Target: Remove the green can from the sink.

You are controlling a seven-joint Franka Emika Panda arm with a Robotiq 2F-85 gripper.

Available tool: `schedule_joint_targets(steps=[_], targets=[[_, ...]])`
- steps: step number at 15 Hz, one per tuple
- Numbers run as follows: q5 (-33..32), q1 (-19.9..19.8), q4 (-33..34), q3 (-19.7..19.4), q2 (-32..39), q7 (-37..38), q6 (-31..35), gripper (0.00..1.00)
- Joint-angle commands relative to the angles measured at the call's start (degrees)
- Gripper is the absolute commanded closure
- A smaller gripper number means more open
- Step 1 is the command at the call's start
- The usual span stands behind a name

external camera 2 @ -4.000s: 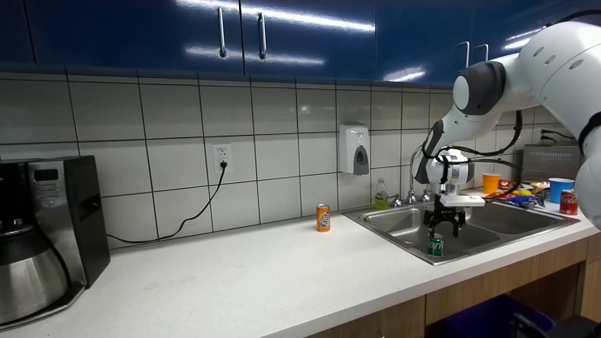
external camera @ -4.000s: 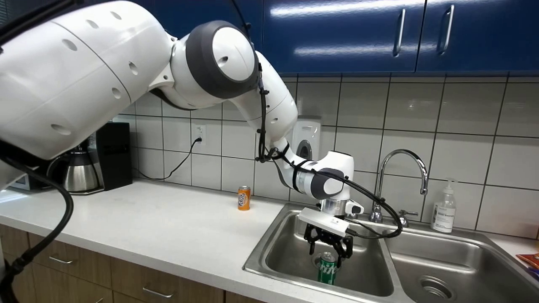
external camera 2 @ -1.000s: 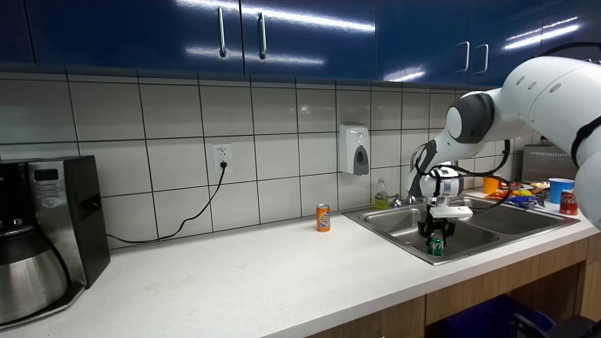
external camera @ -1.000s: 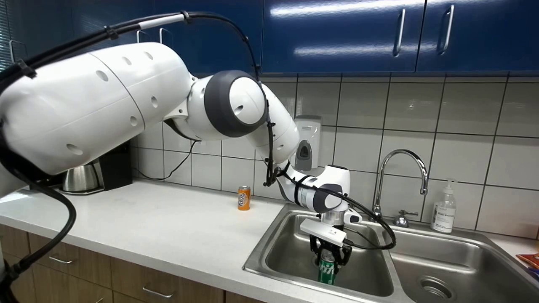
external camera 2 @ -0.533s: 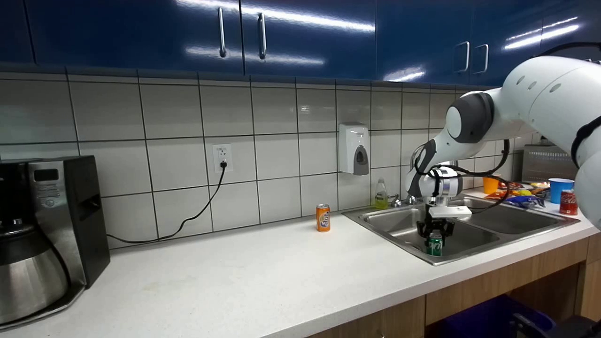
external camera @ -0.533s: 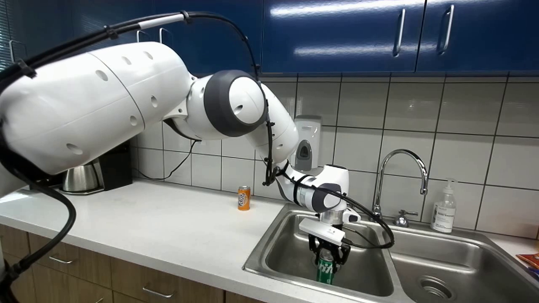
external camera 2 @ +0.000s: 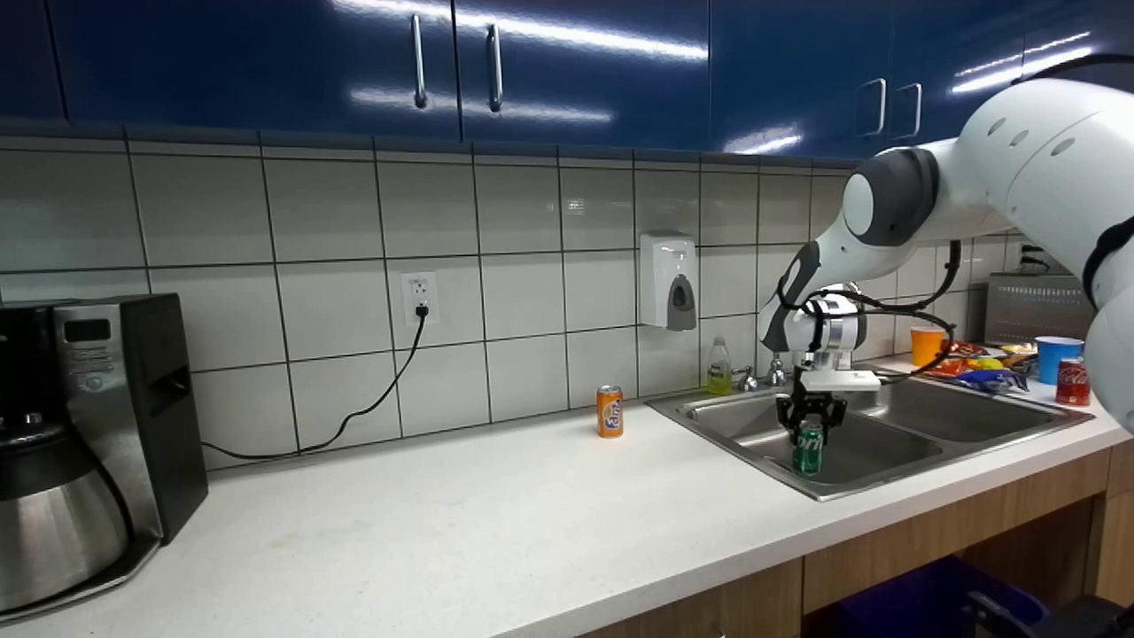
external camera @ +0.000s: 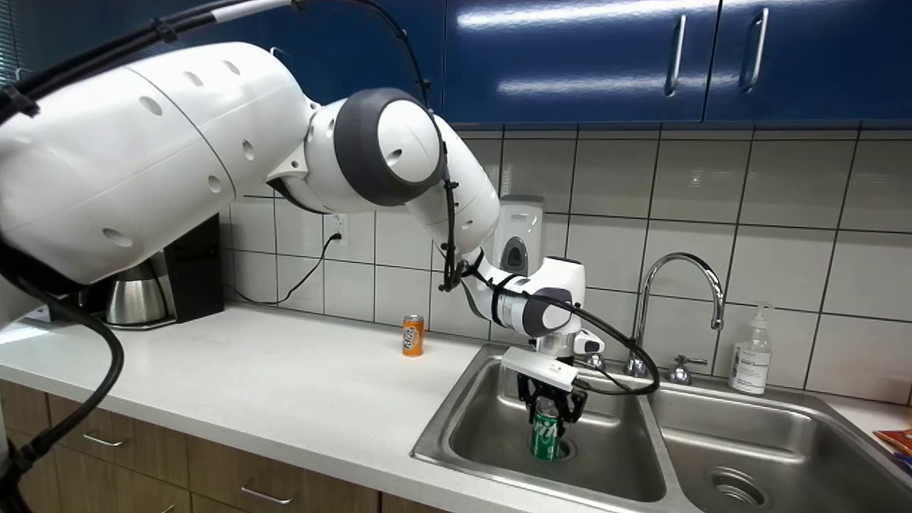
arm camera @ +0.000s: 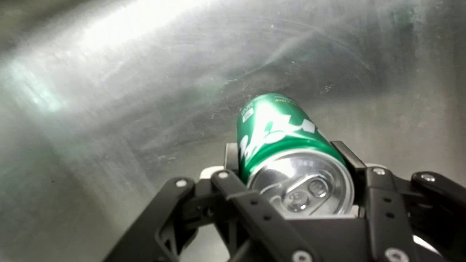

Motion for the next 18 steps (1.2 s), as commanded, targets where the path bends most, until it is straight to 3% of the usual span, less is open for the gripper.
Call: schedule_joint_targets(steps=[1, 5, 18], targets=[[-1.5, -0.2, -6.0, 0.8, -7.0, 0.6, 0.4, 0.62], [-1.5, 0.1, -11.7, 0.7, -12.7, -0.1, 0.6, 0.62], [-3.1, 2.8, -39.3, -0.3, -37.9, -2.8, -1.3, 0.62]])
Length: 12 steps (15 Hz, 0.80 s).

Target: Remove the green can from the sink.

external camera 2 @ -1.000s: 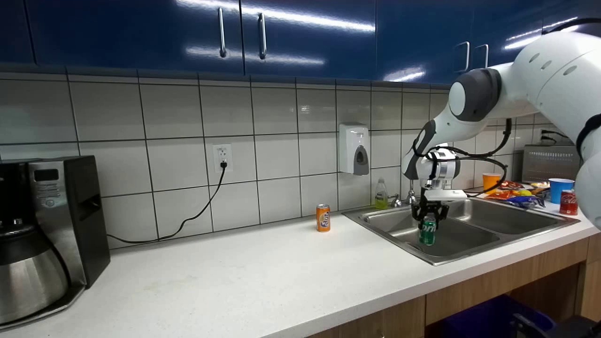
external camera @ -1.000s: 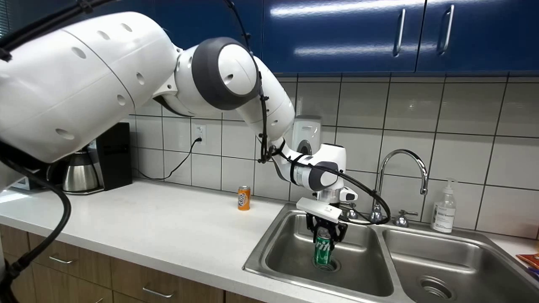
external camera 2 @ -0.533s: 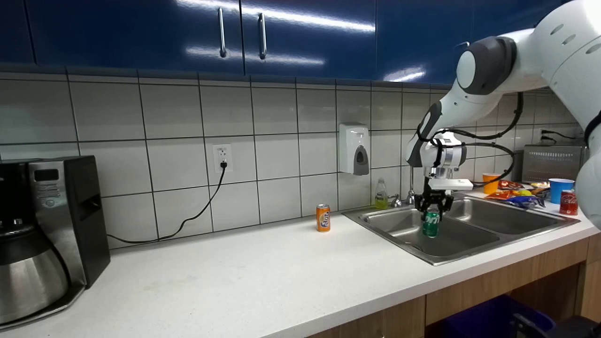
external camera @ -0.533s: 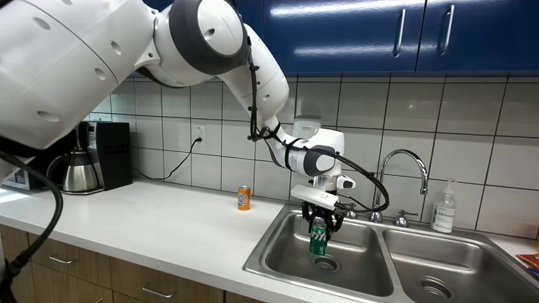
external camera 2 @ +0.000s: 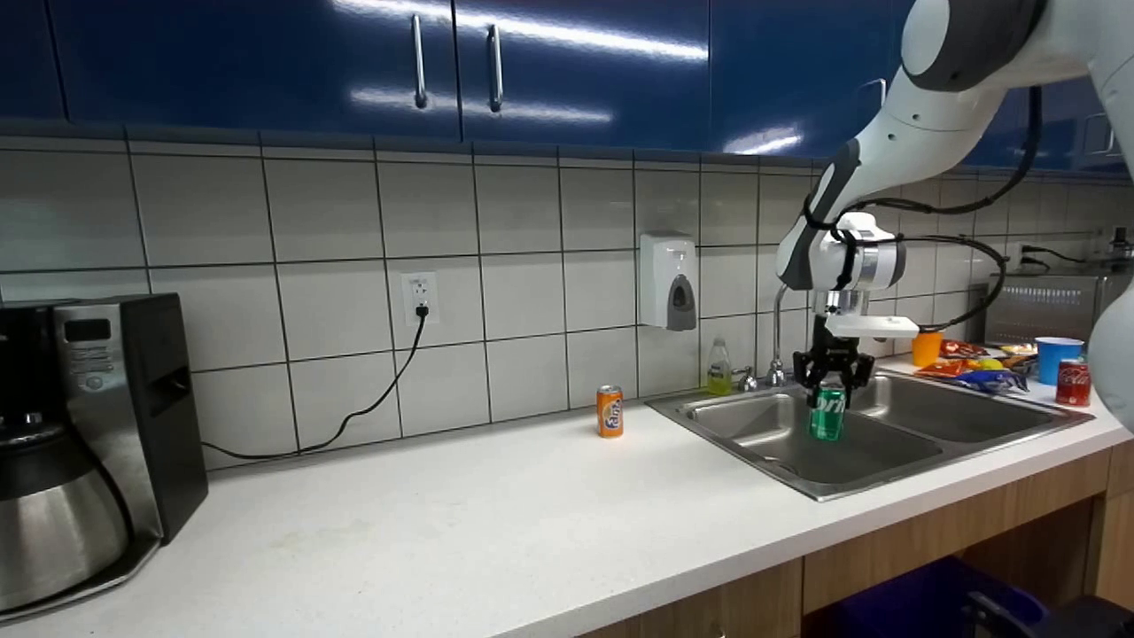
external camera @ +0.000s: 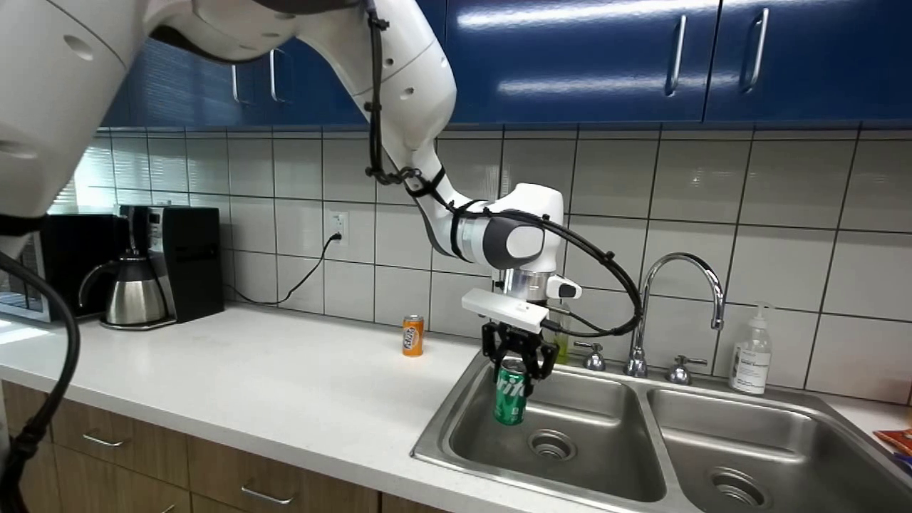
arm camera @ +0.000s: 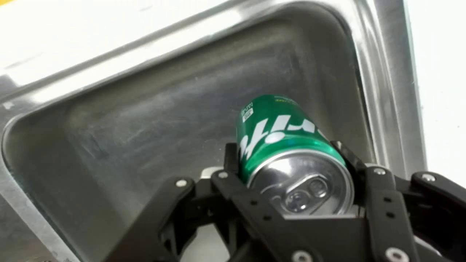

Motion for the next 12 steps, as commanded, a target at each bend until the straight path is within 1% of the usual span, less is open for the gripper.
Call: schedule_joint_targets(steps=[1, 6, 12], targets=[[-2.0, 1.8, -9.5, -0.3, -9.5, -1.5, -1.0, 0.62], [-2.9, 5.2, -15.9, 0.1, -15.3, -2.0, -1.7, 0.62], [-3.2, 10.5, -20.0, 1.5, -17.8, -1.5, -1.2, 0.62]])
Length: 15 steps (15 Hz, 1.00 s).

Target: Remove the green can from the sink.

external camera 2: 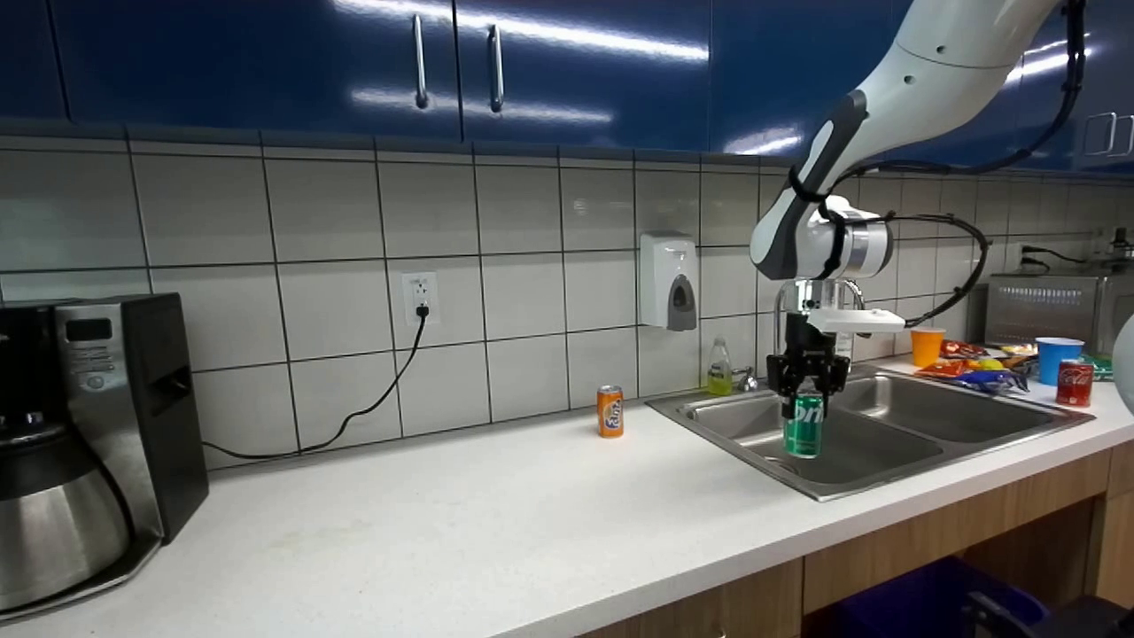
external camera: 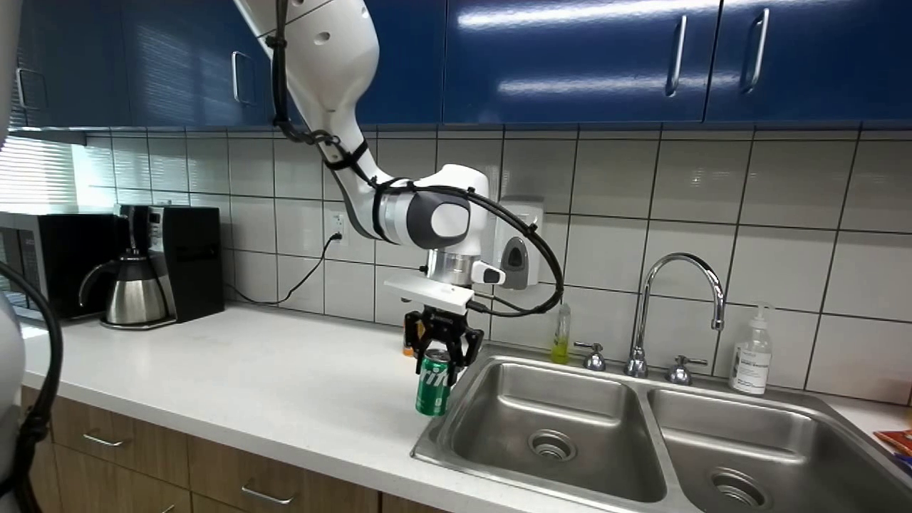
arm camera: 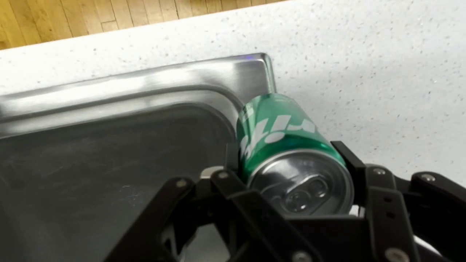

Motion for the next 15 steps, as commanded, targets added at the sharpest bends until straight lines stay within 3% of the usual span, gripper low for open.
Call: schedule_joint_targets(steps=[1, 8, 15], targets=[[-1.0, 2.5, -2.5, 1.3, -3.0, -0.1, -0.8, 0.62], [-1.6, 6.4, -1.5, 3.1, -1.1, 1.6, -0.1, 0.62], [-0.9, 7.0, -1.3, 3.7, 1.3, 1.0, 0.3, 0.62]])
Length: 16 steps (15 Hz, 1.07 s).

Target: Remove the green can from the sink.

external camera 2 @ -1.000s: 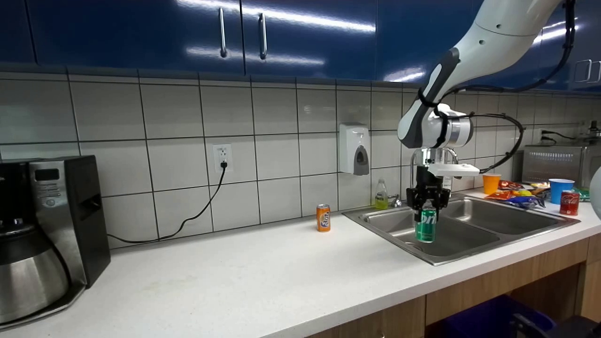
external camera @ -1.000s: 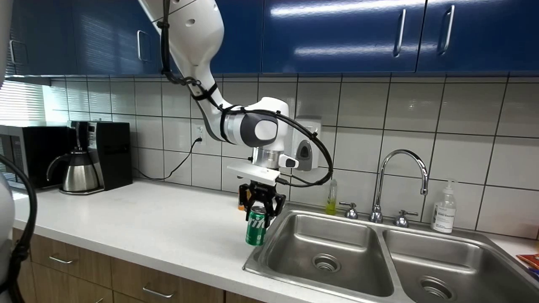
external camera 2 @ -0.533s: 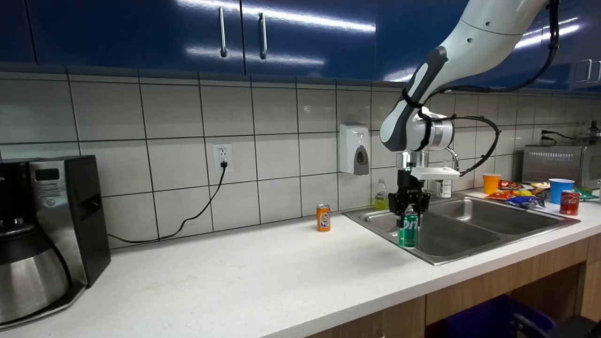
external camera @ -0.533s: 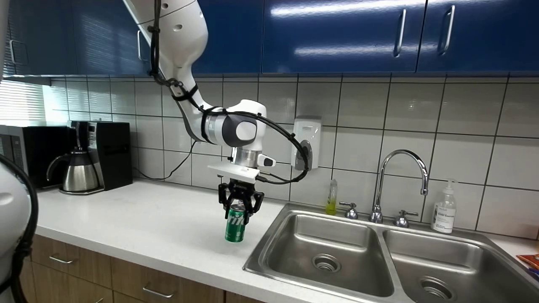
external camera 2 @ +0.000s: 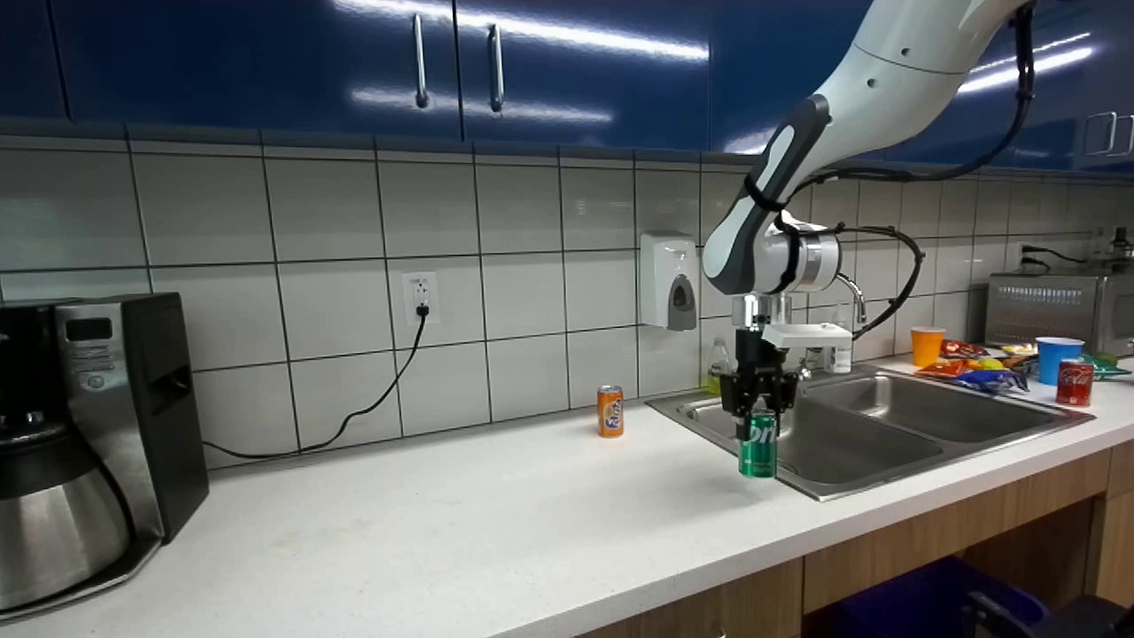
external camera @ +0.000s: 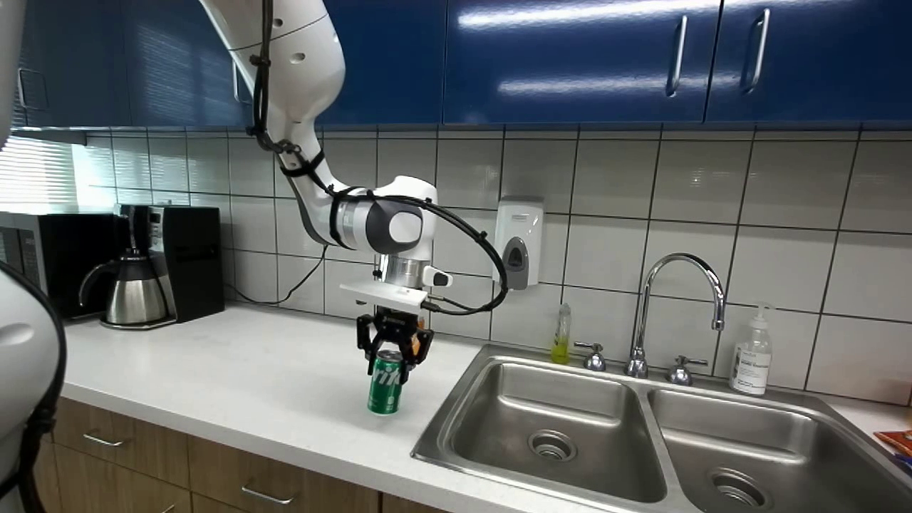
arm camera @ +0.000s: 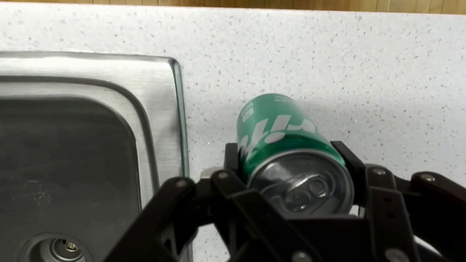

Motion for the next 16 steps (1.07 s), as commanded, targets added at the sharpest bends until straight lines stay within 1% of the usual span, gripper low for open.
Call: schedule_joint_targets(steps=[1, 7, 16], targets=[[-0.3, -0.3, 0.5, 0.7, 1.0, 0.7, 0.2, 0.62], [-0.7, -0.6, 0.8, 0.6, 3.3, 0.8, 1.6, 0.62], [-1.4, -0.8, 1.3, 0.5, 5.8, 1.2, 5.9, 0.62]])
